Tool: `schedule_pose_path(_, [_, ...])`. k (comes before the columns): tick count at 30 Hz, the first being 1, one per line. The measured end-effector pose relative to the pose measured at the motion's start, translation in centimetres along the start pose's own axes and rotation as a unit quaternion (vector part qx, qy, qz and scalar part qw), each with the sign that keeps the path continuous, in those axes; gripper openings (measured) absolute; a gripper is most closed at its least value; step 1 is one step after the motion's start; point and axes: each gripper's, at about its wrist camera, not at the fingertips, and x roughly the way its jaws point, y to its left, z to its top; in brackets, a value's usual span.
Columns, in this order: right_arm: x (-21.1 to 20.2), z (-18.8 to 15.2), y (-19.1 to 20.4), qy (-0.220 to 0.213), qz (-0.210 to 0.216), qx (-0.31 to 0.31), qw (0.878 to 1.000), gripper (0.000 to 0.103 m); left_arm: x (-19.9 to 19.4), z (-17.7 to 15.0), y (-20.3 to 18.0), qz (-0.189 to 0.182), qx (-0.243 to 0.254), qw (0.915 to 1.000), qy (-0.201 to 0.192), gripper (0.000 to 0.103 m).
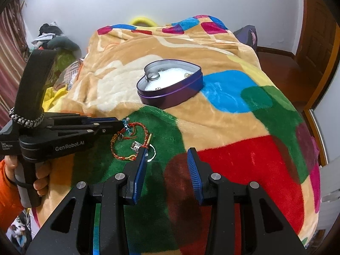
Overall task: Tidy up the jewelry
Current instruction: 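Move both open tools back over the remaining jewelry pile, then grasp the red beaded bracelet with the right tool and carry it into the tin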
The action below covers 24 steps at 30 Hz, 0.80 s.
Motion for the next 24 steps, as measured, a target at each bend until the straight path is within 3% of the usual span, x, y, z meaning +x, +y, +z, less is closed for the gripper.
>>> schedule_pose_path(6, [0.1,0.0,-0.1,-0.001,0.005,0.006,1.000,0.035,0.2,0.4,-0.1,0.004,0.004,1.0000,-0.003,0.000])
schedule_pose_path(11, [-0.2,0.0,0.1,-0.004,0.005,0.003,1.000,0.035,-0.7,0.3,-0.2,0.017,0.003,0.9997,-0.018,0.000])
schedule_pose_path(24, [1.5,1.5,2.1,-0.002,0.015,-0.032,0.999,0.034,-9.3,-0.2,-0.7,0.063,0.024,0.9899,-0.125,0.000])
